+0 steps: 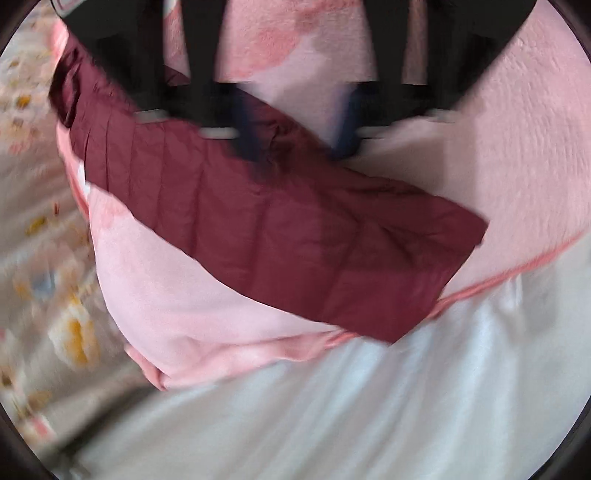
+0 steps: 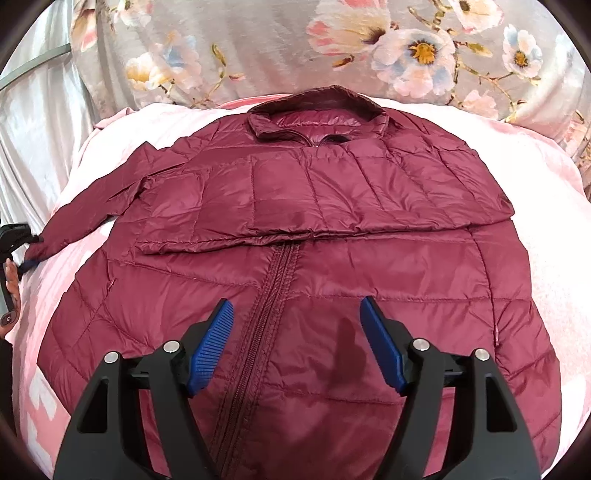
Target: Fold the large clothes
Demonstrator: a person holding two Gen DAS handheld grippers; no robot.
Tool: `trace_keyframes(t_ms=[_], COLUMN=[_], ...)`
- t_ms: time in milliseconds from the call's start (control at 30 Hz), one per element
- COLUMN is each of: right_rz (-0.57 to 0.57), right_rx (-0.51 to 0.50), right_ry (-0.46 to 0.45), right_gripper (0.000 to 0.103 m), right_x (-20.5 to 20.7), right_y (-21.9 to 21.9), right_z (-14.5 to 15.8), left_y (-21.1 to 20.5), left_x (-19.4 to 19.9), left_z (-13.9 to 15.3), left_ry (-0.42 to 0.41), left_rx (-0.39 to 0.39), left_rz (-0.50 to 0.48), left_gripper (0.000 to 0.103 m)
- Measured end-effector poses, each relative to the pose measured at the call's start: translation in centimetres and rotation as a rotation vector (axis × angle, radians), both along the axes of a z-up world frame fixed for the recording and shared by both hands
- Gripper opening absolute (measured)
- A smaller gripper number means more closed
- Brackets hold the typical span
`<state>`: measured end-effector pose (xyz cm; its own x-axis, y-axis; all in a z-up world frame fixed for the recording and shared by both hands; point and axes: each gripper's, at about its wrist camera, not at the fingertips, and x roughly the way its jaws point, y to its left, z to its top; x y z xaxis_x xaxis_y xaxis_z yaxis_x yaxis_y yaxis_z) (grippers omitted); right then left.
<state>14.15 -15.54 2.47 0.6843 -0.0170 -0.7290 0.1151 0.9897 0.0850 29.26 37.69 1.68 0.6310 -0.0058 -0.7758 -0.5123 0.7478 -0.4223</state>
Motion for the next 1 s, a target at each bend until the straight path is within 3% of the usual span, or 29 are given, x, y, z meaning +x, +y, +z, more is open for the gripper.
trace_keyframes(t_ms=[133,233,400,500,567,667,700,767,800,867,933,1000], right_rz=[-0.01,-0.022,-0.048,-0.077,-0.101,-0.139,-0.156,-0.185,-0.196,-0.21,-0.214,-0.211], right_rx=[-0.022,-0.025,-0.022,-0.019,-0.017,-0.017,-0.016,-0.013,-0.01,0.002,0.018,0.033], right_ry=[-0.01,-0.017,-0.028,-0.031,-0.028,-0.021,-0.017,-0.013,-0.013,-0.018,-0.033,-0.054], right_gripper=[0.069,0.069,0.069,0.069,0.069,0.069,0.069,0.069,0.069,0.07,0.07,0.072], right_x=[-0.4,-0.4,-0.5,-0.8,-1.3,-2.1,-2.4,-3.0,-3.2,-3.5,-3.4,-3.0], right_y=[-0.3,-0.9,-2.0,-3.2,-4.3,-5.9,-6.7,-8.0,-8.5,-9.6,-10.7,-11.3], right_z=[0.3,0.5,0.7,0.6,0.4,0.1,-0.1,-0.3,-0.3,-0.3,0.2,1.0], left_y=[-4.7,-10.8,-24.6,-33.5,-39.1,-46.6,-49.2,-51.9,-52.6,-52.8,-52.6,-50.8], left_x=[0.3,0.2,-0.4,-1.4,-2.2,-3.5,-3.8,-3.8,-3.7,-4.1,-4.2,-4.2], left_z=[4.0,8.8,16.3,18.6,18.7,16.4,14.7,11.6,10.4,8.0,7.3,7.6], left_ry=[-0.08,-0.194,-0.403,-0.486,-0.5,-0.468,-0.438,-0.371,-0.343,-0.327,-0.321,-0.333], left_rx=[0.168,0.259,0.328,0.313,0.295,0.285,0.268,0.245,0.239,0.259,0.293,0.278], left_rz=[-0.11,-0.249,-0.548,-0.727,-0.843,-0.978,-1.021,-1.069,-1.07,-1.036,-1.047,-1.043], left_gripper=[0.0,0.0,0.0,0.0,0.0,0.005,0.012,0.046,0.07,0.071,0.072,0.074])
